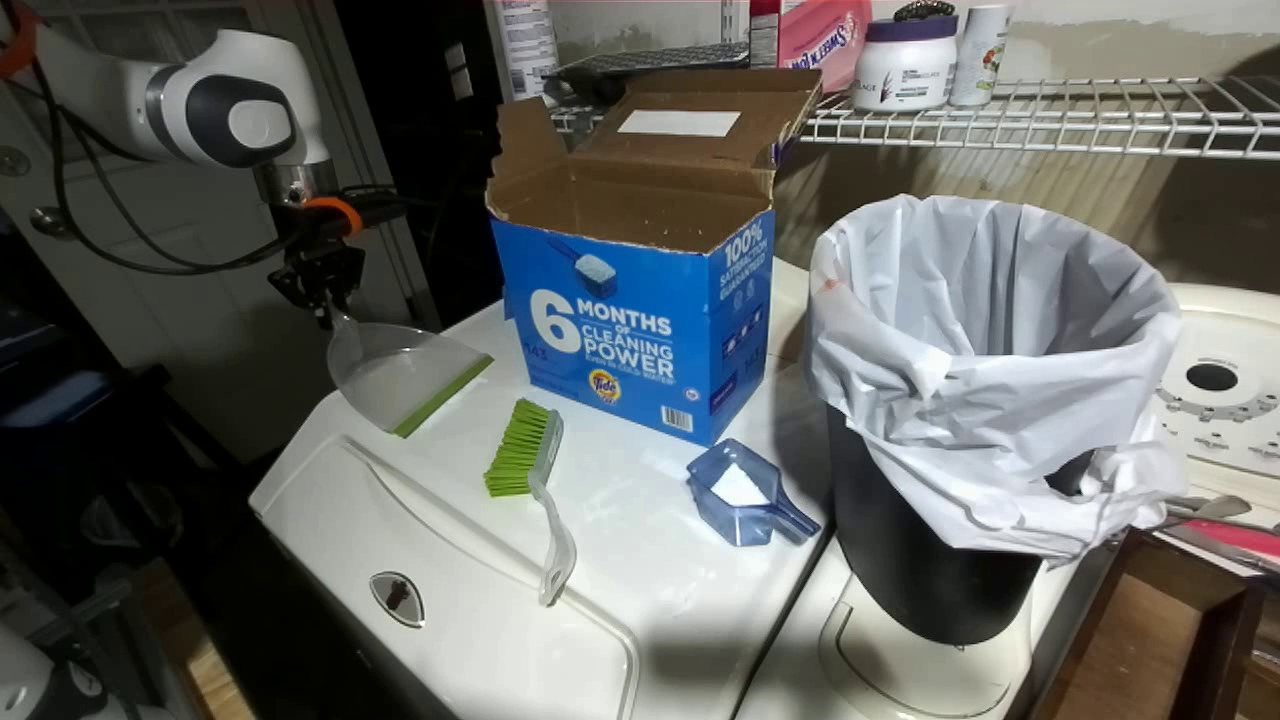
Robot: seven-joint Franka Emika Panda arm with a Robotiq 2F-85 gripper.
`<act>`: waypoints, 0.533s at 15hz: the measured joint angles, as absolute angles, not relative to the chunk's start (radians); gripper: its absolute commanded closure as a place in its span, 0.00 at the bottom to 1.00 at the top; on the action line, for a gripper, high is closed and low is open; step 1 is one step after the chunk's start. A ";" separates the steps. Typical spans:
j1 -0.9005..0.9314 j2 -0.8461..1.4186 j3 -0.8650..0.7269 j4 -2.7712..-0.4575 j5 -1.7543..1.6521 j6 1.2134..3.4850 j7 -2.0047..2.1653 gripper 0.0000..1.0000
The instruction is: Pour the washing powder on the pan into the box
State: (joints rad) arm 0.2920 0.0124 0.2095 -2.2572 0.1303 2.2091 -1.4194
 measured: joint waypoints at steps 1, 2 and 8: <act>0.291 0.012 0.210 -2.257 0.130 2.209 -1.419 0.77; 0.290 0.012 0.210 -2.257 0.130 2.209 -1.419 0.61; 0.286 0.012 0.210 -2.257 0.130 2.209 -1.419 0.31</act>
State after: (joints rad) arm 0.2864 0.0125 0.2096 -2.2569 0.1303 2.2091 -1.4187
